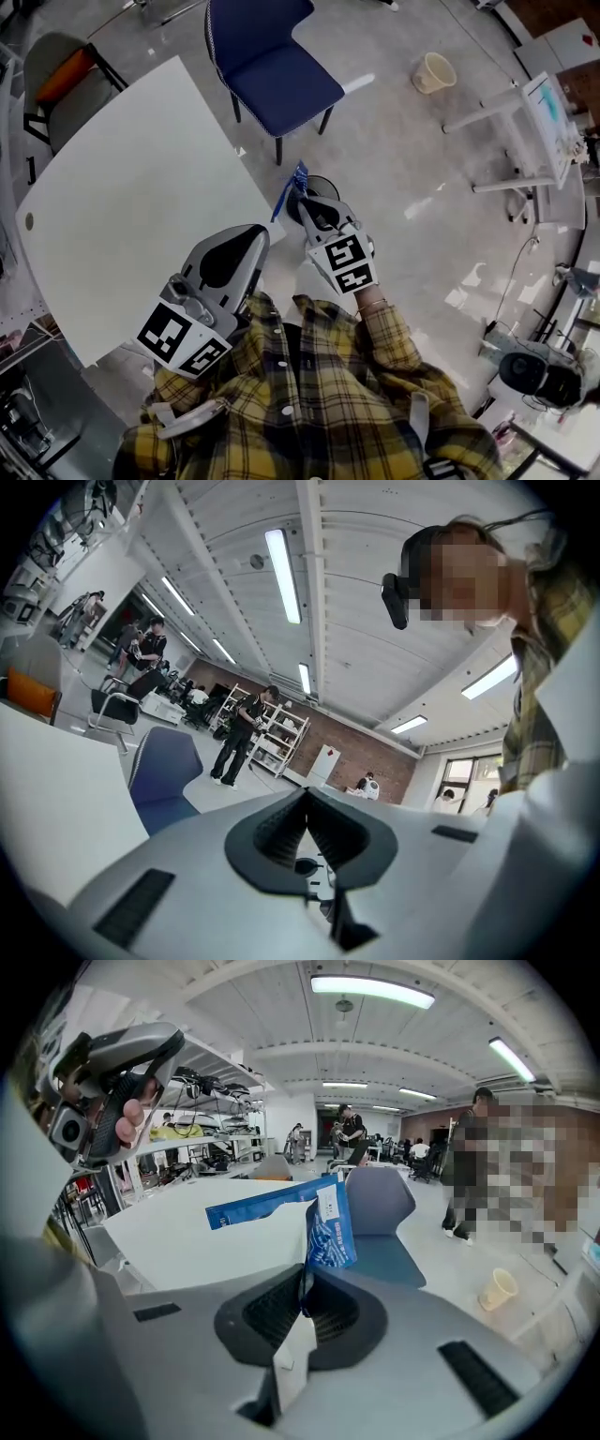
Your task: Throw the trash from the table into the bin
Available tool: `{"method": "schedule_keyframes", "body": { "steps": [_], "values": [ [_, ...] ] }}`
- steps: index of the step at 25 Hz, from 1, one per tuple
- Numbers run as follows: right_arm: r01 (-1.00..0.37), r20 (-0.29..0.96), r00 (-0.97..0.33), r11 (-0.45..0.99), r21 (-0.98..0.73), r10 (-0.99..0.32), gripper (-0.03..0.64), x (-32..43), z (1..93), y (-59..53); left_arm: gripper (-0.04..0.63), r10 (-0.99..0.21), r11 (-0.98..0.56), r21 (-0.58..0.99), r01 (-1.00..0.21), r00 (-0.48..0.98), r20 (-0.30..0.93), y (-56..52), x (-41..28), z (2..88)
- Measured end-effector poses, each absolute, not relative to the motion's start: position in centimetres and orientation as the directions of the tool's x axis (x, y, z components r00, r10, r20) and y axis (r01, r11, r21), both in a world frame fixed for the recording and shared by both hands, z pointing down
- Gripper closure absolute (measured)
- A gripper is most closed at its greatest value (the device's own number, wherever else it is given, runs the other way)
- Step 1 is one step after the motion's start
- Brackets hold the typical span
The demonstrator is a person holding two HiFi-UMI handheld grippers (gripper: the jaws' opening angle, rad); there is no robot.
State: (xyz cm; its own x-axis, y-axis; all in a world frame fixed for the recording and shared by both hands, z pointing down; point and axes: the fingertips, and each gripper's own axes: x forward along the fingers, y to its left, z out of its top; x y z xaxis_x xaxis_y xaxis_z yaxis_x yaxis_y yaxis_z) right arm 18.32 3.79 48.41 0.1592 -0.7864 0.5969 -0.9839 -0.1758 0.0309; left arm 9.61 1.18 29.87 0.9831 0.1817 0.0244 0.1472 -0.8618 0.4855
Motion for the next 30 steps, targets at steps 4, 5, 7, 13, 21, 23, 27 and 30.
{"method": "schedule_keyframes", "body": {
  "steps": [4, 5, 7, 13, 21, 23, 27, 30],
  "values": [
    [-0.986, 0.613, 0.151, -0.166, 0.034, -0.776, 0.617, 21.9, 48.5, 8.2, 0.586, 0.177, -0.865, 0.483, 0.140, 0.984, 0.031, 5.1, 13.3, 29.5],
    [-0.987, 0.616, 0.145, -0.159, 0.032, -0.775, 0.617, 22.8, 48.5, 9.2, 0.586, 0.174, -0.865, 0.483, 0.137, 0.984, 0.033, 6.2, 14.3, 29.4],
    [-0.989, 0.621, 0.126, -0.143, 0.023, -0.774, 0.617, 24.4, 48.6, 11.3, 0.586, 0.166, -0.866, 0.484, 0.130, 0.985, 0.033, 8.3, 16.2, 29.3],
    [-0.998, 0.654, 0.047, -0.069, -0.008, -0.755, 0.617, 29.0, 50.2, 16.2, 0.586, 0.088, -0.866, 0.496, 0.064, 0.996, 0.024, 12.8, 21.8, 29.6],
    [-0.994, 0.727, -0.067, -0.017, -0.107, -0.684, 0.617, 31.3, 55.2, 19.6, 0.586, -0.001, -0.865, 0.499, -0.059, 0.993, 0.116, 14.6, 24.0, 31.3],
    [-0.991, 0.741, -0.082, -0.024, -0.132, -0.667, 0.617, 30.9, 56.6, 19.6, 0.586, 0.000, -0.862, 0.502, -0.073, 0.990, 0.143, 14.4, 23.6, 31.9],
    [-0.984, 0.755, -0.083, -0.064, -0.163, -0.650, 0.617, 30.7, 59.1, 19.0, 0.586, 0.023, -0.854, 0.515, -0.070, 0.985, 0.170, 13.6, 24.1, 33.1],
    [-0.977, 0.763, -0.077, -0.105, -0.187, -0.642, 0.617, 31.0, 60.8, 18.9, 0.588, 0.064, -0.849, 0.526, -0.039, 0.982, 0.177, 13.8, 25.3, 34.6]
  ]
}}
